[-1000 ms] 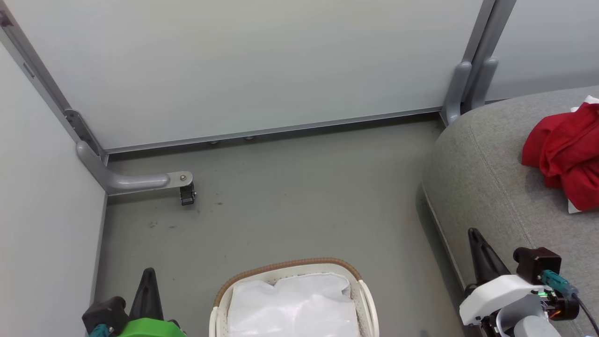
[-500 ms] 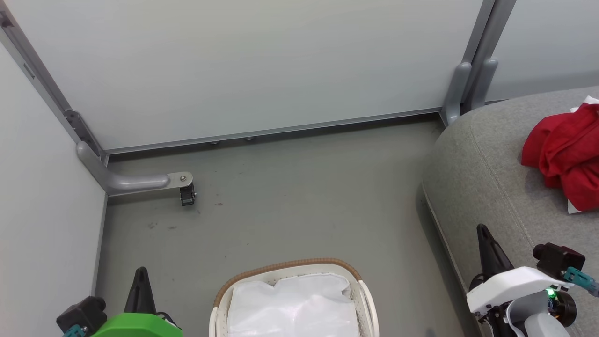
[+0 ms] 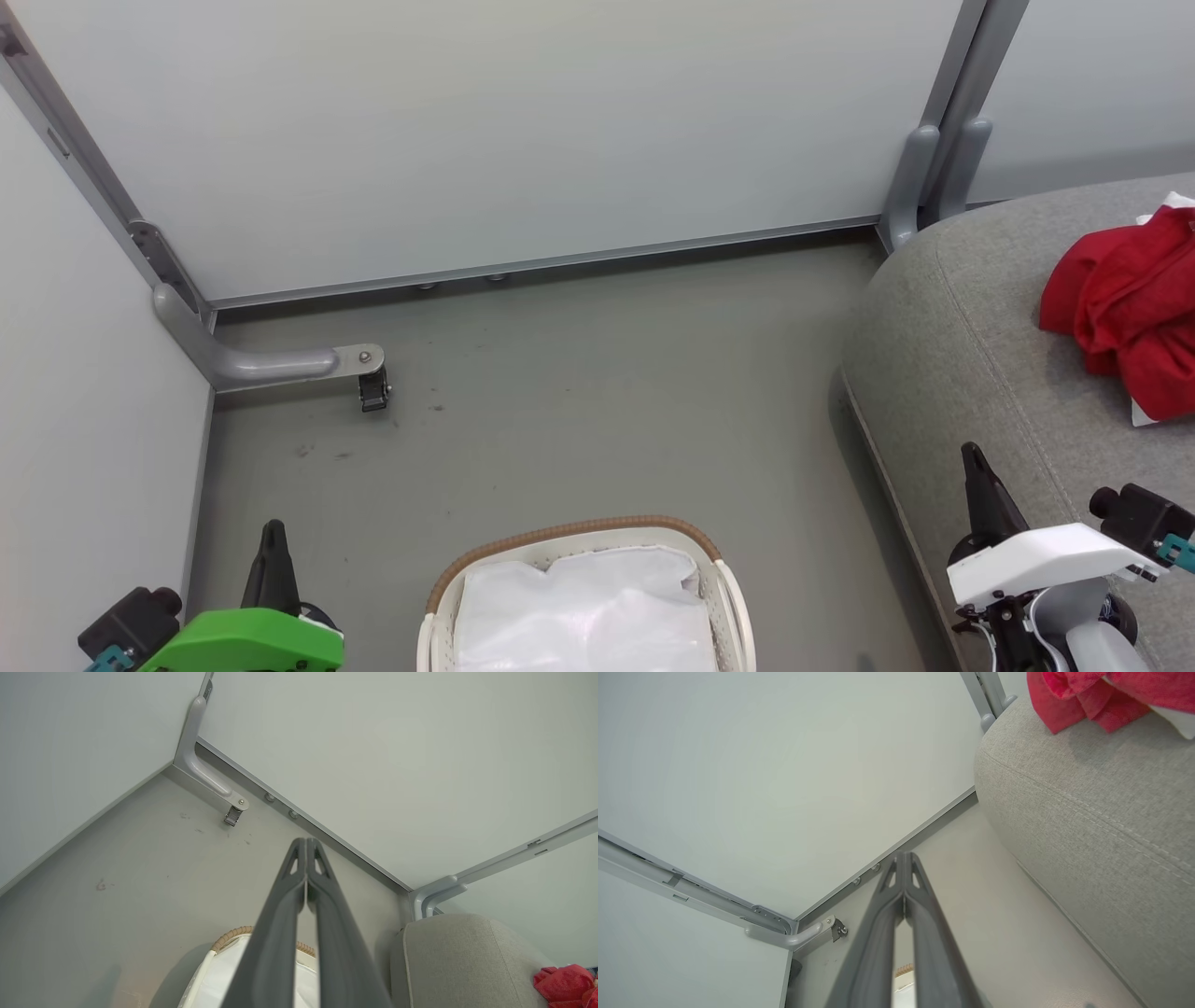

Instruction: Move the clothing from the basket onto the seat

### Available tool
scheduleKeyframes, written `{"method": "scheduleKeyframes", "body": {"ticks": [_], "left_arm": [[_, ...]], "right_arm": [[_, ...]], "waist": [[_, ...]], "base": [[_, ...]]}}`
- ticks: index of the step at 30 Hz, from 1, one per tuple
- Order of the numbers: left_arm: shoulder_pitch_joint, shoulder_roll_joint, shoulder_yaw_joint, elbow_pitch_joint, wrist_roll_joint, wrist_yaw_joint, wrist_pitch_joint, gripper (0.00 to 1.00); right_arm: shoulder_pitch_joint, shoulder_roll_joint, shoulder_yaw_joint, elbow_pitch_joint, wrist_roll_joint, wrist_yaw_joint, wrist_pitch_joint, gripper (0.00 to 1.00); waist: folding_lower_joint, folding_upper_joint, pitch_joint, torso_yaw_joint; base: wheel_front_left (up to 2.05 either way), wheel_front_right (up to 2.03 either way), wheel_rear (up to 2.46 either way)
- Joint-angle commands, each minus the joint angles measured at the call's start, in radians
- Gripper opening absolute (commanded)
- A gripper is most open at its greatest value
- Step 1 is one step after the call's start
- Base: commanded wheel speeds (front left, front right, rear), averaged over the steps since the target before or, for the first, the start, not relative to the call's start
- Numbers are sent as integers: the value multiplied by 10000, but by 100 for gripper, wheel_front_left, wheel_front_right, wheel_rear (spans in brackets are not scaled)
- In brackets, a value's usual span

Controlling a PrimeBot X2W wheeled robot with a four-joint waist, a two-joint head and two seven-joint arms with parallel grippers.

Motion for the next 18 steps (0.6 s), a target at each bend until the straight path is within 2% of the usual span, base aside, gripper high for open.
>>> {"method": "scheduleKeyframes", "body": {"ticks": [1, 18], "left_arm": [[-330, 53, 62, -176, -356, -54, 78, 0], [-525, 67, 279, -407, -2532, -210, 682, 0]], "right_arm": [[-58, -44, -49, -193, 361, -1, 80, 0], [-35, -20, -207, -437, 2627, -3, 682, 0]], "waist": [[0, 0, -2, -1], [0, 0, -28, -12]], "base": [[0, 0, 0], [0, 0, 0]]}}
